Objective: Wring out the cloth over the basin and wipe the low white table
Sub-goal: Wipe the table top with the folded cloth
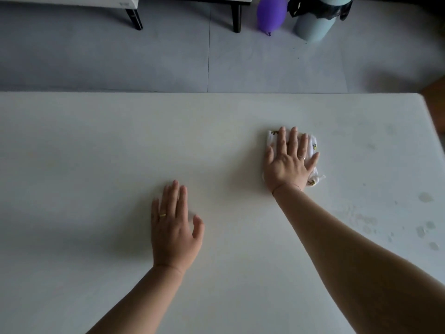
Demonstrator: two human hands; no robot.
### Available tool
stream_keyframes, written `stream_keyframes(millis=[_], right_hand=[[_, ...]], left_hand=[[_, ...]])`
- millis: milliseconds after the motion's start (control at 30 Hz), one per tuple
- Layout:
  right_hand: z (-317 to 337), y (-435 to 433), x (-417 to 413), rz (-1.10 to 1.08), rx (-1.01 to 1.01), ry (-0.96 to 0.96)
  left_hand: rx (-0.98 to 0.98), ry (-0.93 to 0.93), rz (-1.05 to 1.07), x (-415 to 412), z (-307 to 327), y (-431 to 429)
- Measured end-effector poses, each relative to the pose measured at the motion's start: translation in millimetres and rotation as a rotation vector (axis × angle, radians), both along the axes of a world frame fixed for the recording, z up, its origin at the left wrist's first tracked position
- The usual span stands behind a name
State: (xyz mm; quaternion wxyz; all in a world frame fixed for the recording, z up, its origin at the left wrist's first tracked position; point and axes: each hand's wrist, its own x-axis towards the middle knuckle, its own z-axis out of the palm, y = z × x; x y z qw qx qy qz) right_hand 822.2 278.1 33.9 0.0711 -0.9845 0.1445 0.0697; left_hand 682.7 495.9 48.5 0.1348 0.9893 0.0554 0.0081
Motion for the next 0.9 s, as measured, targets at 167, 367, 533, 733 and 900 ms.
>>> stream_keyframes(millis=[167,367,533,733,900], right_hand=[[-2,1,0,0.0,-0.008,-0.007],[-4,0,0,-0.008,-0.005,-0.012],[-4,3,-1,-0.046,-0.006,0.021],[1,85,2,0.181,0.096,-0.007],[3,81,14,0.545,0.095,-0.02]], left_hand=[[-0.007,-0.063,-0.021,57,11,-17],[0.043,0.061,-0.013,91,-11,-19],[0.046,0.007,-0.003,90,-22,-19],[0.074,0.014,-0.009,91,-20,-18],[0.081,0.019,-0.002,92,-18,-18]])
